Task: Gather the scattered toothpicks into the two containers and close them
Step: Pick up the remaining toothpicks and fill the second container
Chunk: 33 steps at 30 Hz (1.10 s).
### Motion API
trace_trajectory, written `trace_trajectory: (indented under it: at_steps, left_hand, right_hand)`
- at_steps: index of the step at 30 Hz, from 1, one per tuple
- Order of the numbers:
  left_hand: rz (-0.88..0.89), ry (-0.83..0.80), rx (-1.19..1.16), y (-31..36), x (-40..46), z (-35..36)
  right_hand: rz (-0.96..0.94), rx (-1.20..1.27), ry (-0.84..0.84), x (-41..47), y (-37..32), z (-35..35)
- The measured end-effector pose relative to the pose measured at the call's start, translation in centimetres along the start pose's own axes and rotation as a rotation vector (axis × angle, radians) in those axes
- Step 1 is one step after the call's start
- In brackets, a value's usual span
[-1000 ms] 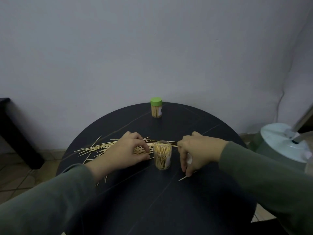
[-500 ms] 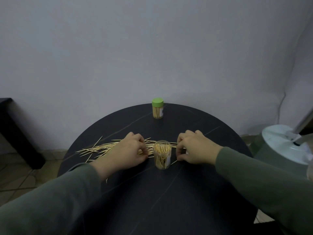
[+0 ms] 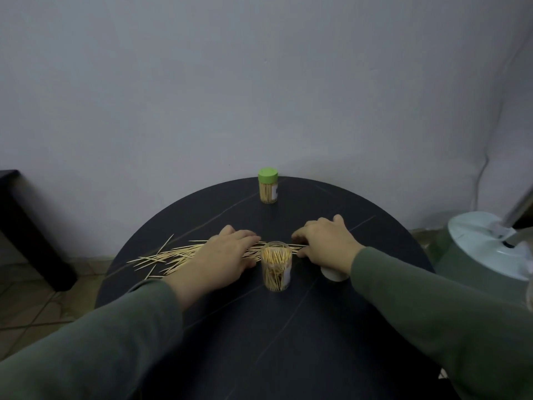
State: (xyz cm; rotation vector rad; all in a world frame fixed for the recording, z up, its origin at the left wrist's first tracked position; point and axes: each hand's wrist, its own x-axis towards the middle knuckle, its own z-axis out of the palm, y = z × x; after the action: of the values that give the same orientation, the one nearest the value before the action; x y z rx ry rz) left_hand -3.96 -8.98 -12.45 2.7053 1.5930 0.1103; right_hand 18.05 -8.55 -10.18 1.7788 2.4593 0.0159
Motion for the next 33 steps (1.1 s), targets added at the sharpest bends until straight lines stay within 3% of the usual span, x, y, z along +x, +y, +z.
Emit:
trace_trajectory:
  at_steps: [10,21,33]
  left_hand:
    - [-0.013,-0.018,0.034,0.5,1.0,0.0]
    - [-0.031,0.032,0.073,0.9,1.2,-0.4]
    - [-0.069,0.052,0.113,0.8,1.2,-0.5]
  right_hand:
    - [-0.024,0.021,0.054,1.2,-0.4,-0.1]
    - [-0.14,-0.422,0.063,1.7,-1.6,0.4]
    - [-0.146,-0.45,0.092,1.5,-1.4,0.9]
